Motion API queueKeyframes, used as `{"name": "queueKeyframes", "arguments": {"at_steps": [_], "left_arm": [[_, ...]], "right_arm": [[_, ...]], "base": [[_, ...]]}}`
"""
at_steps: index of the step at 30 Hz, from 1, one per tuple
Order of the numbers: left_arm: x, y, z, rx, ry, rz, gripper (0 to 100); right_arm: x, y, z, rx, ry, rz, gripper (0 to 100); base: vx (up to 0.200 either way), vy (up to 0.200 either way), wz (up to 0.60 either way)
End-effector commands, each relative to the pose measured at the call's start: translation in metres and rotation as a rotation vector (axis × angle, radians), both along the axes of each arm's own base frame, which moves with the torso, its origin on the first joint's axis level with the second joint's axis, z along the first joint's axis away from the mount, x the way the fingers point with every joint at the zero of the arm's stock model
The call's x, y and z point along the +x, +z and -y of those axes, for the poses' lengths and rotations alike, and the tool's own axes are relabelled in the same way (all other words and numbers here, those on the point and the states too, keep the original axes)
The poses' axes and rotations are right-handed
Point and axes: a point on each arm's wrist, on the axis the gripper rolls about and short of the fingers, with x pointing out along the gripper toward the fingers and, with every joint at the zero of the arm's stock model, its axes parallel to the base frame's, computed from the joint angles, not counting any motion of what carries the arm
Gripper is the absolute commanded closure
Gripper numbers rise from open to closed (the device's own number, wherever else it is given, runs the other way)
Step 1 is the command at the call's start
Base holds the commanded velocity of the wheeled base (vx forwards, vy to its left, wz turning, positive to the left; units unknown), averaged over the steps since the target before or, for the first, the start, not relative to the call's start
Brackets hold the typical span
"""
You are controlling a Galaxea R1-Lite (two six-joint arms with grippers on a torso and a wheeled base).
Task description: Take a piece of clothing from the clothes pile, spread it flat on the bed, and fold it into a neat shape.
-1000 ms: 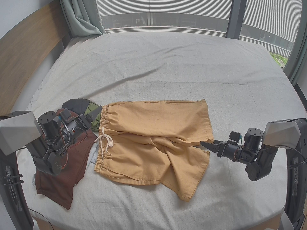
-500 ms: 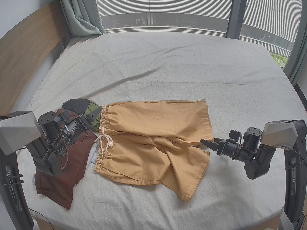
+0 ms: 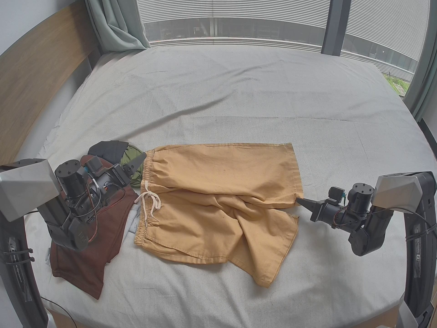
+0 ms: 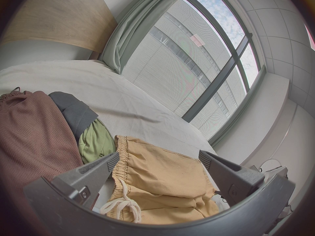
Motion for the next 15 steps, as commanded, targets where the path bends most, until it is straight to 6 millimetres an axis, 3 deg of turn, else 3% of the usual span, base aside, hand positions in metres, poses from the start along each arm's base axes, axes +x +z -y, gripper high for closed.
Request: {"name": "queueKeyframes", "arguments": {"at_steps": [1,15], "left_arm": [[0.0011,-0.0030,0.0002,0.001,0.000,-0.005,0],[0.0014,-0.0025,-0.0010,0.001,0.003,-0.002,0]], "right_arm": [[-0.0030,-0.0038,0.0094,-0.019,-0.020,-0.007,100],[-0.0032,-0.0044,0.0111,-0.030,-0.017,0.002,100]], "base": [[0.000,0.000,0.00],[0.000,0.000,0.00]]}}
